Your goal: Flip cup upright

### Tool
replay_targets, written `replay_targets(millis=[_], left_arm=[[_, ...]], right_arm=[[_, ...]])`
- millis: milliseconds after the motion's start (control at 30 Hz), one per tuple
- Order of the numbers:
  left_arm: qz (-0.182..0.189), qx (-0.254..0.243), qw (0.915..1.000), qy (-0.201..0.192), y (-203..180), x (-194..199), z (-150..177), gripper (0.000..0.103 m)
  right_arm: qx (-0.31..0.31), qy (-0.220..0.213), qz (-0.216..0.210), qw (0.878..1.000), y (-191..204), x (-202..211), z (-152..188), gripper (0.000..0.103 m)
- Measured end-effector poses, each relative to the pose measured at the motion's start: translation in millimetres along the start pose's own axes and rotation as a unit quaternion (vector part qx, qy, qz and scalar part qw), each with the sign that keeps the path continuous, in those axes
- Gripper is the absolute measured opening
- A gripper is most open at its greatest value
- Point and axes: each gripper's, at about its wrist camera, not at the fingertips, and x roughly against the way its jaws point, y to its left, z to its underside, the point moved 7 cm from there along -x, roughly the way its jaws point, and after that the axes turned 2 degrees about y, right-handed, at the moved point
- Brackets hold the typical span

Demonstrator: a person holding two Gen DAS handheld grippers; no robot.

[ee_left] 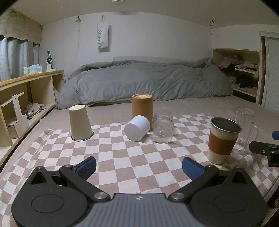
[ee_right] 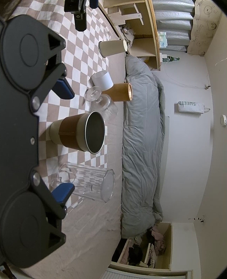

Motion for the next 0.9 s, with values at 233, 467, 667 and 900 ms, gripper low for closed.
replay_targets(millis=[233, 467, 667, 900], left_arm=[[0.0, -0.001, 1.0, 0.0, 0.0, 0.1, 0.0, 0.103], [-0.001, -0.001, 1.0, 0.0, -0.2, -0.2, 0.2, 0.103], [0.0, -0.001, 1.0, 0.001, -0.4, 0.0, 0.2, 0.103], [0.0, -0.002, 1.0, 0.0, 0.4, 0.4, 1.9, 0.103]], right_arm=[[-0.001, 0.0, 0.001, 1.0, -1.1, 0.2, -0.2, 0.103], [0.0, -0.001, 0.002, 1.0, -1.4, 0.5, -0.4, 0.103], [0.001, -0.001, 0.002, 1.0, -1.2, 0.5, -0.4, 0.103], [0.001, 0.0, 0.004, 1.0, -2.5, 1.0, -0.3, 0.103]])
